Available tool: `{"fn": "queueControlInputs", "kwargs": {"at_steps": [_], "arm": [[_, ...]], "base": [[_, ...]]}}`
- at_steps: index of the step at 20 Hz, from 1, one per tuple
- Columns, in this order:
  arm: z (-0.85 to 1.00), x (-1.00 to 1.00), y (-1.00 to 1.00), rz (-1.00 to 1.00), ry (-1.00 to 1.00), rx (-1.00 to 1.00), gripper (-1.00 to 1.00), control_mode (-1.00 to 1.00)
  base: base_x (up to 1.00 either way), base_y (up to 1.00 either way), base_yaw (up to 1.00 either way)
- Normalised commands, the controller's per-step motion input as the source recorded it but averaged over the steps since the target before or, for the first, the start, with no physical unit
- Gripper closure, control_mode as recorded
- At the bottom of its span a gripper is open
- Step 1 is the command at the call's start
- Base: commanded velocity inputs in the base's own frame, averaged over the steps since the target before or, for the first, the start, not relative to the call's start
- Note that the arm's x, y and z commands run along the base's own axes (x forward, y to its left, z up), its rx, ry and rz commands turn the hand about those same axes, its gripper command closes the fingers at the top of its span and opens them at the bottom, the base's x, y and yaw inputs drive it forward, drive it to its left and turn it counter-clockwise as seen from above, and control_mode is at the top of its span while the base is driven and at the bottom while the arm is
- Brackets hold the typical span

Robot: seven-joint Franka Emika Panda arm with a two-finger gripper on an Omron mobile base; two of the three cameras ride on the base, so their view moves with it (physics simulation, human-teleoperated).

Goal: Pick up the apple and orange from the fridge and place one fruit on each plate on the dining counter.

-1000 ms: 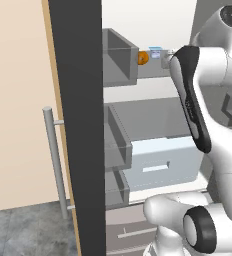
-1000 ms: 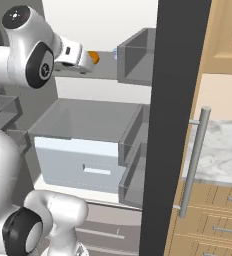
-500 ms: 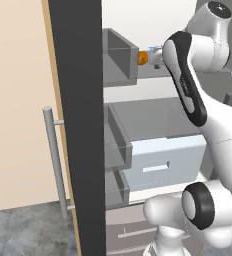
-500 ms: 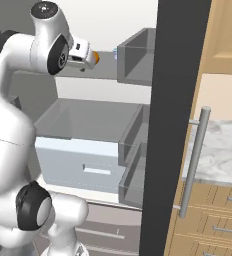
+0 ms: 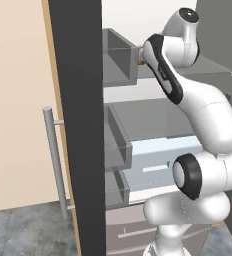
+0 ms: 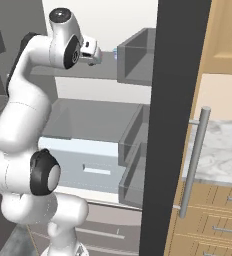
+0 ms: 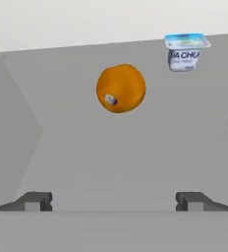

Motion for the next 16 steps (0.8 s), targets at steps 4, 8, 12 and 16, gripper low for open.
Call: {"fn": "queueControlInputs", "kwargs": {"at_steps": [4, 8, 12, 16], "arm": [[0.00, 1.00, 0.00, -0.21, 0.07, -0.06, -1.00, -1.00], [0.03, 0.90, 0.01, -0.20, 0.00, -0.01, -1.00, -1.00], [0.04, 0.43, 0.02, -0.06, 0.00, 0.00, -1.00, -1.00], [-0.14, 0.29, 0.01, 0.00, 0.00, 0.00, -1.00, -1.00]], "base": [[0.00, 0.00, 0.00], [0.00, 0.00, 0.00], [0.00, 0.00, 0.00], [0.00, 0.00, 0.00]]}}
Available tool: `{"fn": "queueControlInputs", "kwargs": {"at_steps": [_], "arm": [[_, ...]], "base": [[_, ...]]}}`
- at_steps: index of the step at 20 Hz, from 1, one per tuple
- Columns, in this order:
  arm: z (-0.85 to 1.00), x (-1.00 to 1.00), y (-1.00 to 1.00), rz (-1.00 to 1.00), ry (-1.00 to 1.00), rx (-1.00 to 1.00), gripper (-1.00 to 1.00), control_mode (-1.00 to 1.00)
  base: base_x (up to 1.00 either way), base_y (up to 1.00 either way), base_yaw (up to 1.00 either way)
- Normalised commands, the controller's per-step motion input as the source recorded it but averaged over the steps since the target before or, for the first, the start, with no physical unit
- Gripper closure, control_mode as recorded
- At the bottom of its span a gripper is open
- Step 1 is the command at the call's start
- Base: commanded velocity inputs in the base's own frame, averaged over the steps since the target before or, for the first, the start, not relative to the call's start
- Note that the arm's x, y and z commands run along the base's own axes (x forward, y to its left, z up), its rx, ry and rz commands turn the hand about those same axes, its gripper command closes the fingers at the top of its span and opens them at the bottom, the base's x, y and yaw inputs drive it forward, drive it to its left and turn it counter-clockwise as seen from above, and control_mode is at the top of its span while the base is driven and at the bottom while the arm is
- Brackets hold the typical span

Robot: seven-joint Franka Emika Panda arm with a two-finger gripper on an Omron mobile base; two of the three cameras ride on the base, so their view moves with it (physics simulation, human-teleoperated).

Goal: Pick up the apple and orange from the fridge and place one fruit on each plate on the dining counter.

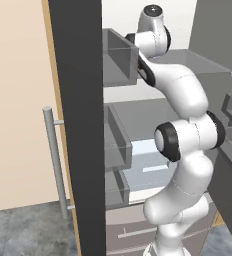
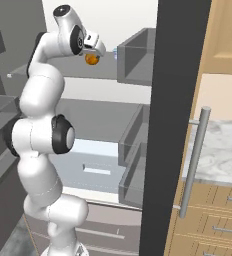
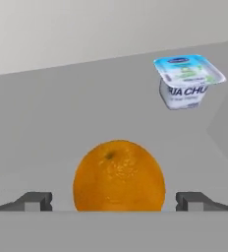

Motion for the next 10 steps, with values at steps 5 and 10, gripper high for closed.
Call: {"fn": "queueControlInputs", "kwargs": {"at_steps": [5, 10], "arm": [[-0.14, 0.16, -0.02, 0.15, 0.03, 0.01, -1.00, -1.00], [0.00, -0.02, -0.16, 0.01, 0.01, 0.04, -1.00, -1.00]], "base": [[0.00, 0.00, 0.00], [0.00, 0.00, 0.00]]}}
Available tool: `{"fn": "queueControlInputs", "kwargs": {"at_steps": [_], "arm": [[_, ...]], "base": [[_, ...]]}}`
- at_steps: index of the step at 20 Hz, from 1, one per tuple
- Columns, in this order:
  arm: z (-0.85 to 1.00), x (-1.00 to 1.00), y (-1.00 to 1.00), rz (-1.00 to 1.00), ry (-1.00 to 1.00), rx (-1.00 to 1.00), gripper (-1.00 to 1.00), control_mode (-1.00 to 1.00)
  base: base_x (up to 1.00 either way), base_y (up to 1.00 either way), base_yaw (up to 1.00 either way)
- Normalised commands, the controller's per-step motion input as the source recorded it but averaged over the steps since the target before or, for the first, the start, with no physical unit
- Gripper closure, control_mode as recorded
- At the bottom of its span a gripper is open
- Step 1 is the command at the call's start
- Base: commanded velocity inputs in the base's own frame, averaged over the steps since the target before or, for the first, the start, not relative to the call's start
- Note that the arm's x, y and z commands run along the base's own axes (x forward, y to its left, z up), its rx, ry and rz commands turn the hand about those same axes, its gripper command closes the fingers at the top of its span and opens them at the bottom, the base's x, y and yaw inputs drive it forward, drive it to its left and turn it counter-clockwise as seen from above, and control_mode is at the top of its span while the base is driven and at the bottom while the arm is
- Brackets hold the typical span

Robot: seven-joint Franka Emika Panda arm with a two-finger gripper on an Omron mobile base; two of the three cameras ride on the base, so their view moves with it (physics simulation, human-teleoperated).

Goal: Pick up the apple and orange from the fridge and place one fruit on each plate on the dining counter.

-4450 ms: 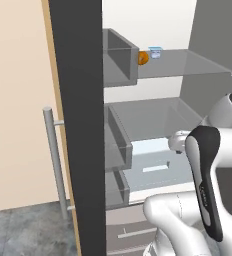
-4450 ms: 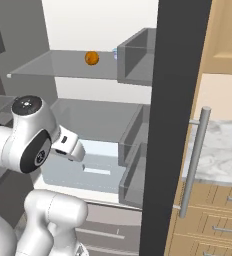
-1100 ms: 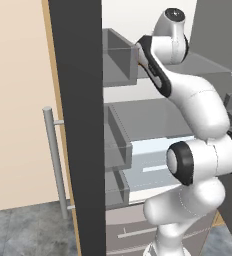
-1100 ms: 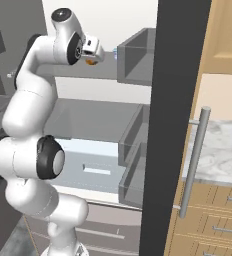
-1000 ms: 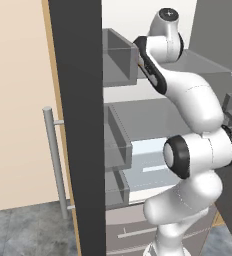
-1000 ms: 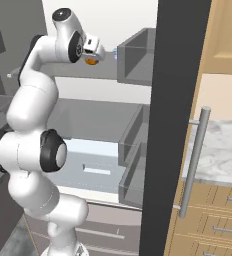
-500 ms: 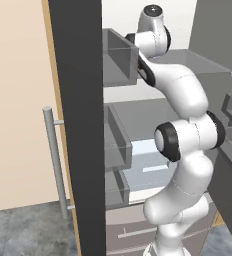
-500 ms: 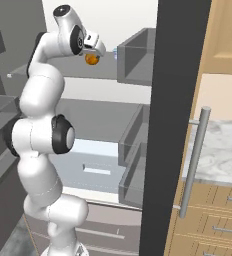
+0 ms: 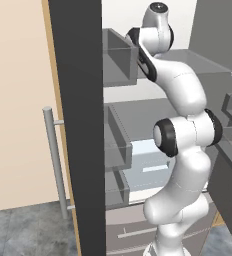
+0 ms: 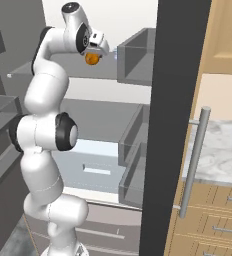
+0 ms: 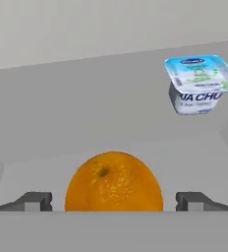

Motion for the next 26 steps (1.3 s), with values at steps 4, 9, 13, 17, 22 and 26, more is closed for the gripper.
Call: {"fn": "queueControlInputs", "kwargs": {"at_steps": [4, 9, 13, 17, 22, 26], "arm": [[-0.03, -0.01, -0.15, 0.00, 0.22, 0.05, -1.00, -1.00], [-0.11, 0.00, 0.00, 0.00, 0.22, 0.00, -1.00, -1.00], [-0.08, 0.00, 0.00, 0.00, 0.00, 0.00, -1.00, -1.00], [-0.33, 0.02, 0.00, 0.00, 0.00, 0.00, -1.00, -1.00], [-0.51, 0.03, 0.00, 0.00, -0.02, 0.00, -1.00, -1.00], [-0.41, 0.12, 0.00, 0.03, -0.05, 0.00, -1.00, -1.00]], "base": [[0.00, 0.00, 0.00], [0.00, 0.00, 0.00], [0.00, 0.00, 0.00], [0.00, 0.00, 0.00], [0.00, 0.00, 0.00], [0.00, 0.00, 0.00]]}}
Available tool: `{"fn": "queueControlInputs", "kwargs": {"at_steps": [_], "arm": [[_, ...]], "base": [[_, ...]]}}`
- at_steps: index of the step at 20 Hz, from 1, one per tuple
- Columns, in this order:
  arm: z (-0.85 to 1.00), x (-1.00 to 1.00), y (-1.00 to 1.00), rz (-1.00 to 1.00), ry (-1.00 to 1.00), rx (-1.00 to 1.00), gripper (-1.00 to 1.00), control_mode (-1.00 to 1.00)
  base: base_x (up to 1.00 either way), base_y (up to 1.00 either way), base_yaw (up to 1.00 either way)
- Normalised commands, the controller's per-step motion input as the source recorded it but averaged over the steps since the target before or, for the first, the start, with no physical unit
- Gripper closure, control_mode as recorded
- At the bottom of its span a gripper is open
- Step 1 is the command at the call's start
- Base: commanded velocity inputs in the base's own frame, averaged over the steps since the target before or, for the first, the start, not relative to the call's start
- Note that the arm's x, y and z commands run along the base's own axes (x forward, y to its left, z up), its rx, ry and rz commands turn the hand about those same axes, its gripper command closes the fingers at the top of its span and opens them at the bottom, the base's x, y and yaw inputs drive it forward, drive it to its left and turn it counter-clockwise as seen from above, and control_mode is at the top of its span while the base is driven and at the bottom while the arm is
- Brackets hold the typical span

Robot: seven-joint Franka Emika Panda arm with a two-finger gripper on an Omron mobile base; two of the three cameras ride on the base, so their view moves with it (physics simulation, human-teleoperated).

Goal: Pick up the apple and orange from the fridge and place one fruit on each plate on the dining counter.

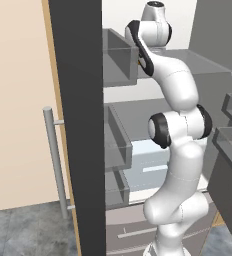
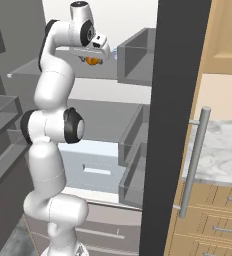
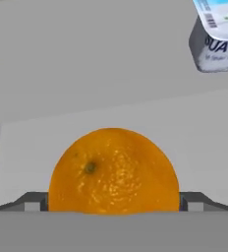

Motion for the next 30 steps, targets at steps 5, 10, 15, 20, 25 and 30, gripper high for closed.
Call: {"fn": "queueControlInputs", "kwargs": {"at_steps": [5, 10, 15, 20, 25, 30], "arm": [[-0.15, 0.03, 0.05, 0.04, -0.16, 0.00, -1.00, -1.00], [-0.28, 0.05, 0.06, 0.03, -0.04, 0.00, -1.00, -1.00], [0.00, 0.00, 0.00, 0.00, 0.00, 0.00, -1.00, -1.00], [0.00, 0.00, 0.00, 0.00, 0.00, 0.00, 1.00, -1.00], [0.00, 0.00, 0.00, 0.00, 0.00, 0.00, 1.00, -1.00], [0.00, -0.07, 0.00, 0.00, 0.00, 0.00, 1.00, -1.00]], "base": [[0.00, 0.00, 0.00], [0.00, 0.00, 0.00], [0.00, 0.00, 0.00], [0.00, 0.00, 0.00], [0.00, 0.00, 0.00], [0.00, 0.00, 0.00]]}}
